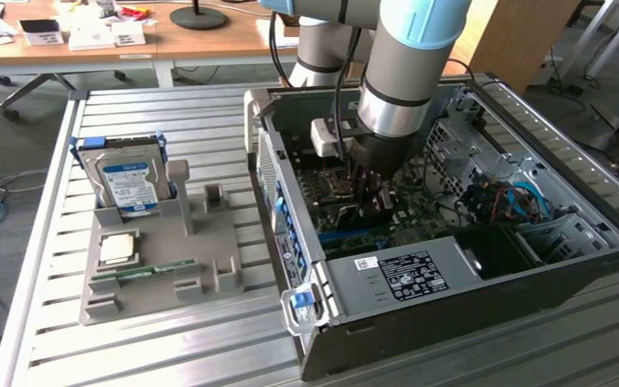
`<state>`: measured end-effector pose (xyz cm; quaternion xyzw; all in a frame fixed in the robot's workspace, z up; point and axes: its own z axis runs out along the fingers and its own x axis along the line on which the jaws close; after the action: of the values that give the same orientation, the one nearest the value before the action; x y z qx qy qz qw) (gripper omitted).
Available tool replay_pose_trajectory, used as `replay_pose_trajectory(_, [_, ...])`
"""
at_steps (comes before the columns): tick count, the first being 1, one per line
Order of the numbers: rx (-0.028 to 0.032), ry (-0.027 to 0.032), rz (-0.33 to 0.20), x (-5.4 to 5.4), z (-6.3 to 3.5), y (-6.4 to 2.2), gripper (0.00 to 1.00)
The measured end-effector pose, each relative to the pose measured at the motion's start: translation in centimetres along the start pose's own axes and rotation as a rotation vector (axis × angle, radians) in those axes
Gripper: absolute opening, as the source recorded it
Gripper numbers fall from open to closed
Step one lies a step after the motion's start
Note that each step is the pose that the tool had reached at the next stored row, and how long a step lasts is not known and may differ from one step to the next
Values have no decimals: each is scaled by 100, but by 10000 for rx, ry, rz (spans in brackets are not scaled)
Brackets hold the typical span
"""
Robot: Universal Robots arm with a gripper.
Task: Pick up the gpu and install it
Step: 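Insert the gpu into the slot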
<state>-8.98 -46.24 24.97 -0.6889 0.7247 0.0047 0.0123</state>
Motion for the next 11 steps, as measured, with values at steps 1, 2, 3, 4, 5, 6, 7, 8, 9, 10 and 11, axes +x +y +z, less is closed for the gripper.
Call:
replay_pose_trajectory(1, [0, 0, 0, 0, 0, 0, 27])
replay_pose_trajectory(2, [-1, 1, -1, 0, 0, -1, 27])
replay_pose_trajectory(3, [0, 1, -1, 0, 0, -2, 27])
replay_pose_trajectory(4, [0, 1, -1, 0, 0, -2, 27])
replay_pose_trajectory(5, [0, 1, -1, 0, 0, -3, 27])
replay_pose_trajectory(6, [-1, 1, -1, 0, 0, -4, 27])
replay_pose_trajectory(7, [0, 1, -1, 0, 0, -5, 27])
replay_pose_trajectory(8, [-1, 1, -1, 0, 0, -7, 27])
replay_pose_trajectory(9, [0, 1, -2, 0, 0, -9, 27])
replay_pose_trajectory(10, [0, 1, -1, 0, 0, -9, 27])
replay_pose_trajectory(11, [0, 1, 0, 0, 0, -9, 27])
